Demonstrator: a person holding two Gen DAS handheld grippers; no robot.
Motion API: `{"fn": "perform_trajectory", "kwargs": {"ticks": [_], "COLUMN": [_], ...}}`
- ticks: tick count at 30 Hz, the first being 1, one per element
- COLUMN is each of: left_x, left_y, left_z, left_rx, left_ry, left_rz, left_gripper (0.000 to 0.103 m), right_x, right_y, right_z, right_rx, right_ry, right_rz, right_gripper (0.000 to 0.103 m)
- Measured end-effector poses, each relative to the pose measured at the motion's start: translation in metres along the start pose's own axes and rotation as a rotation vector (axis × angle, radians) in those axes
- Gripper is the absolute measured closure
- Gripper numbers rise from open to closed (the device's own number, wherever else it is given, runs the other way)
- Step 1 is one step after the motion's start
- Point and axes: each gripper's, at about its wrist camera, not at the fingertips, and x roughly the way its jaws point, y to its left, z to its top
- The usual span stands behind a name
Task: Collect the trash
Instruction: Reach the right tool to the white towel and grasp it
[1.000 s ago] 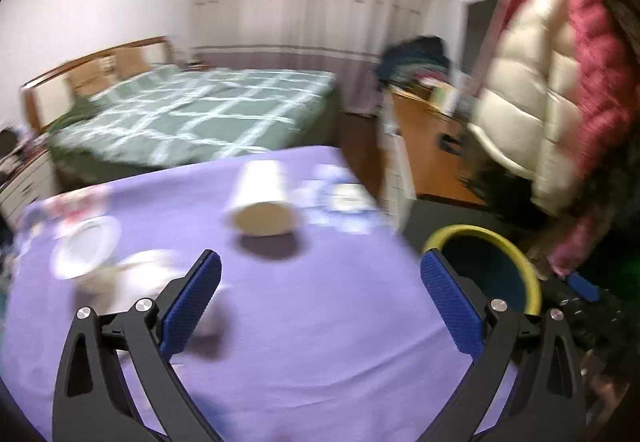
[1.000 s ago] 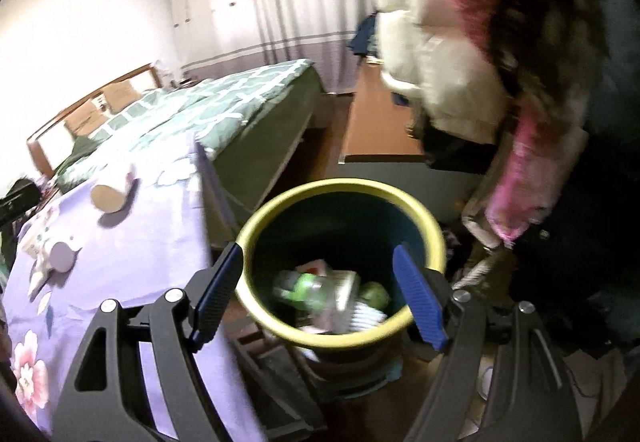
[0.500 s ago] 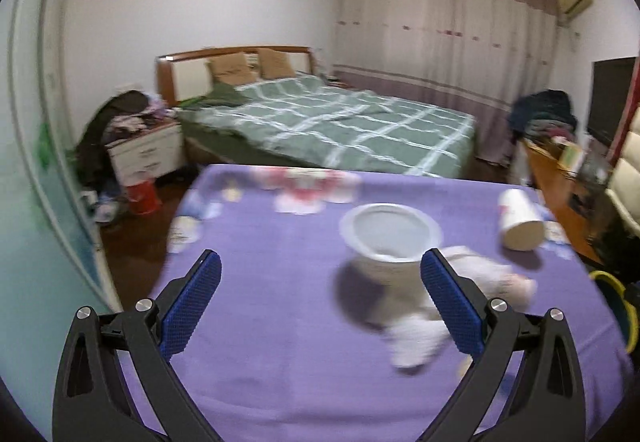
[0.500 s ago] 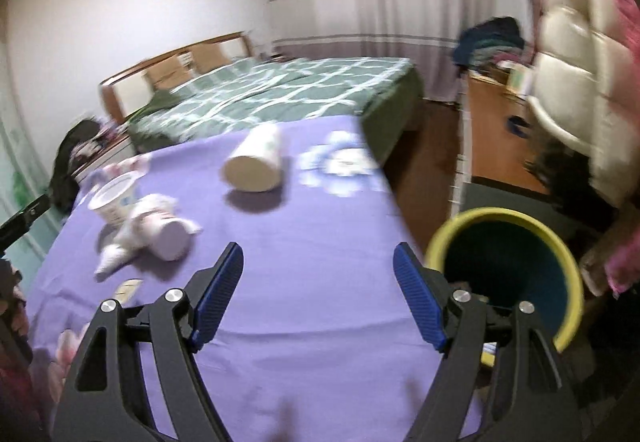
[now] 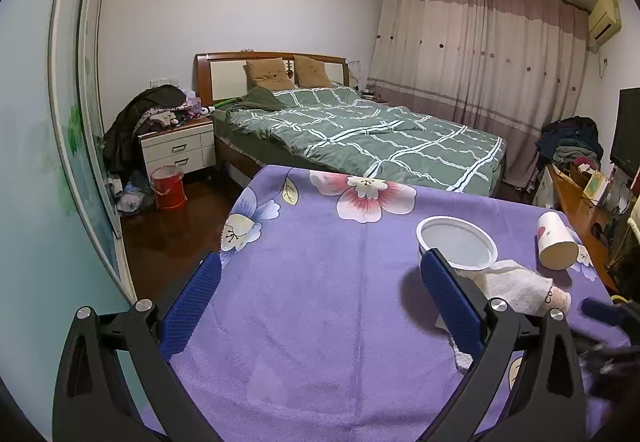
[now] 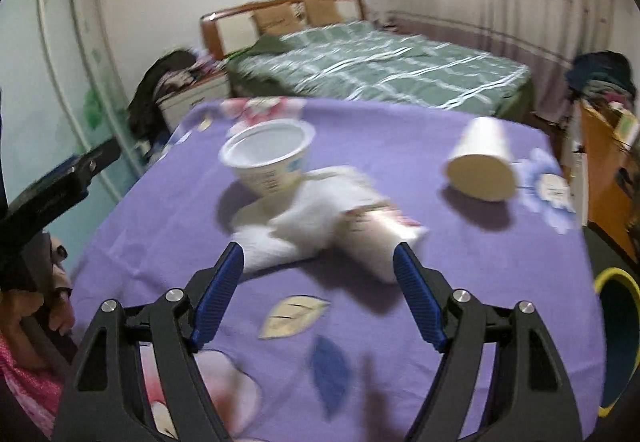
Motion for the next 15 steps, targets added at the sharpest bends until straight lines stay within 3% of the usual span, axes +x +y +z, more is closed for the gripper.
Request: {"fn": "perform_trajectory", "kwargs": {"ticks": [10,13,15], "left_x": [0.006,0.006,0.005], "left_y": [0.018,0.015,0.012], "left_z": [-0.003,-0.004,-0.005], "left_rx": [-0.108,-0.102,-0.088], "left_ry": [0.031,0.034,0.032], "left_rz": [0.038,0.040,0.039], "left_gripper": [0.005,0.005,0.005], "right_x": [0.061,0.076,0.085], "right_y": [0.035,0.041,0.043], "right_z": [0.011,0.012,0.011], "right_rx": [-0.069,-0.084,-0.087], "right_ry": [0.108,0.134,0.159], "right_rz": [0.019,0.009,-0.004], "right_gripper": [0.034,0.034,0.040]}}
